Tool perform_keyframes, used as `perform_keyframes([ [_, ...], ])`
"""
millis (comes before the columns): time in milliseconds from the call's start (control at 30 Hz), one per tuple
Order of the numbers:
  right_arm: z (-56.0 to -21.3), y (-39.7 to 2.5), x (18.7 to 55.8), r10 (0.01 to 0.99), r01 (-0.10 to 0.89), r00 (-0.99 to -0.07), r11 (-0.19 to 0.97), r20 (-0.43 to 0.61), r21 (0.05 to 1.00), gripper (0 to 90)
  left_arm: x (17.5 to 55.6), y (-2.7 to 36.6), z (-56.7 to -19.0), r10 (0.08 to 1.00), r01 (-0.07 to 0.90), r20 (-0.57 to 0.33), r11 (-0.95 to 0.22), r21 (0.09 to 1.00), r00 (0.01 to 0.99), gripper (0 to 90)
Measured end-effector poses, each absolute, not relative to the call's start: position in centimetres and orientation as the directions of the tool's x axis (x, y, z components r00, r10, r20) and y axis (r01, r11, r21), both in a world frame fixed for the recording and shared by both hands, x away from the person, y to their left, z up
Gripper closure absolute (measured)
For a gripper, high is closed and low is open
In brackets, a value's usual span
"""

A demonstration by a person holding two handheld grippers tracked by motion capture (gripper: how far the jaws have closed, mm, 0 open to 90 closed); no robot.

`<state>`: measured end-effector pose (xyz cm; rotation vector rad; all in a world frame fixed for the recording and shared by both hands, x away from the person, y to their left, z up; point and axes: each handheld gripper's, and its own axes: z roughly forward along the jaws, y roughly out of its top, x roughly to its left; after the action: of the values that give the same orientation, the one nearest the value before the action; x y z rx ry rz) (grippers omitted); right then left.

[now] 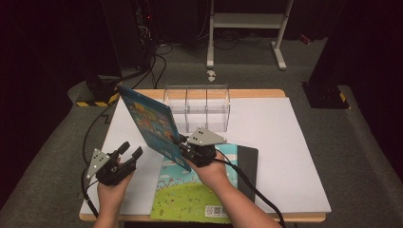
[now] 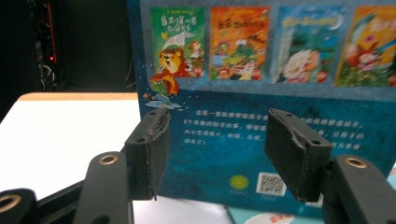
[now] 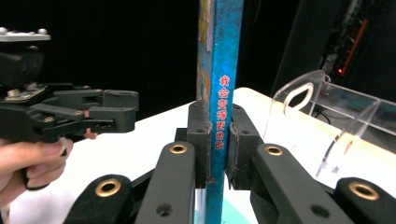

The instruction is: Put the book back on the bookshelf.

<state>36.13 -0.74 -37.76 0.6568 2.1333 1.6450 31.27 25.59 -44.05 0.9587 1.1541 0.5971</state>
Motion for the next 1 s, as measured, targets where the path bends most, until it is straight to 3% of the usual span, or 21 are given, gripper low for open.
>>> perform_keyframes([
  [467, -38.1, 0.1, 34.5, 0.57, 0.099, -0.821, 0.219, -0.045, 0.971, 82.0, 30.1, 22.0, -39.7, 0.726, 0.102, -0.508, 0.526, 0.845, 0.464, 23.6],
  [1000, -38.3, 0.2, 34.2, 0.55, 0.093, -0.834, 0.217, -0.043, 0.972, 79.9, 31.0, 18.9, -37.0, 0.679, 0.141, -0.526, 0.538, 0.831, 0.512, 20.0],
])
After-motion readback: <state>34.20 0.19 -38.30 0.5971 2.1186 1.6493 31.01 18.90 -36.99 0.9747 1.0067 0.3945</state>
